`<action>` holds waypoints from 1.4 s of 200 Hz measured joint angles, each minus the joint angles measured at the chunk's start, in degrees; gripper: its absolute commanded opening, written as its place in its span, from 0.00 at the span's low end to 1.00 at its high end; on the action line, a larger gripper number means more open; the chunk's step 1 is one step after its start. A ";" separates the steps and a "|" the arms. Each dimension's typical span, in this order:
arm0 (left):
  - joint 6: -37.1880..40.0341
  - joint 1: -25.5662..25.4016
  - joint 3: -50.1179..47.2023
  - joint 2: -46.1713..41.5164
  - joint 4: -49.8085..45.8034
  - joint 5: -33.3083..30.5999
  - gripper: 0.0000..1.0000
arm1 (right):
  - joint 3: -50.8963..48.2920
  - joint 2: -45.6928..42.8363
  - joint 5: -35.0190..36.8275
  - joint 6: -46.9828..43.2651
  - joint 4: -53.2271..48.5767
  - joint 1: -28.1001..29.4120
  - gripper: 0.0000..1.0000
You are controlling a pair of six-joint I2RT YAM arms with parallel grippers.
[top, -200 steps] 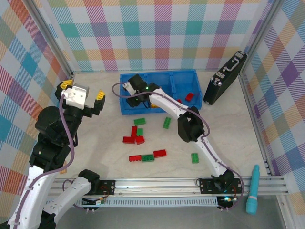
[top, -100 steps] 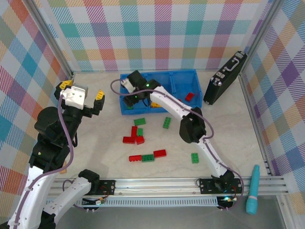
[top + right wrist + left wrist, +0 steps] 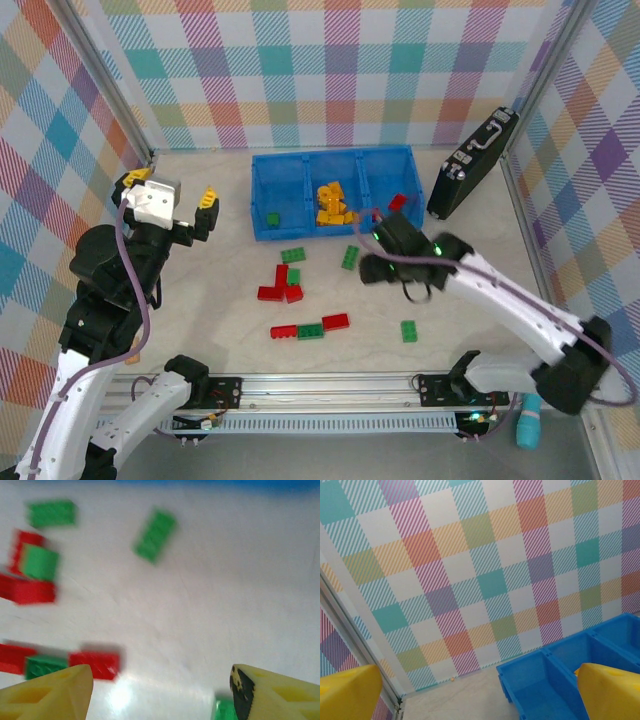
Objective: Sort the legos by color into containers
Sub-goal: Pick up the lego from the bottom-center of the table.
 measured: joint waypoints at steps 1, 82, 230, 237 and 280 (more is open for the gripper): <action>-0.02 -0.02 0.00 0.00 0.00 0.00 1.00 | -0.57 -0.37 0.00 0.35 -0.09 0.02 0.73; -1.81 -0.68 0.04 0.28 -0.02 1.38 1.00 | -29.05 -30.14 0.48 27.41 -5.60 7.61 0.76; -2.99 -0.72 0.85 2.54 -0.15 2.58 1.00 | -32.76 -9.11 4.87 25.35 9.77 8.31 0.69; -2.99 -0.72 0.85 2.60 -0.15 2.58 1.00 | -32.74 -8.90 4.94 25.33 9.97 8.31 0.68; -3.02 -0.72 0.85 3.85 -0.15 2.58 1.00 | -32.65 -6.38 5.05 24.20 12.26 7.34 0.59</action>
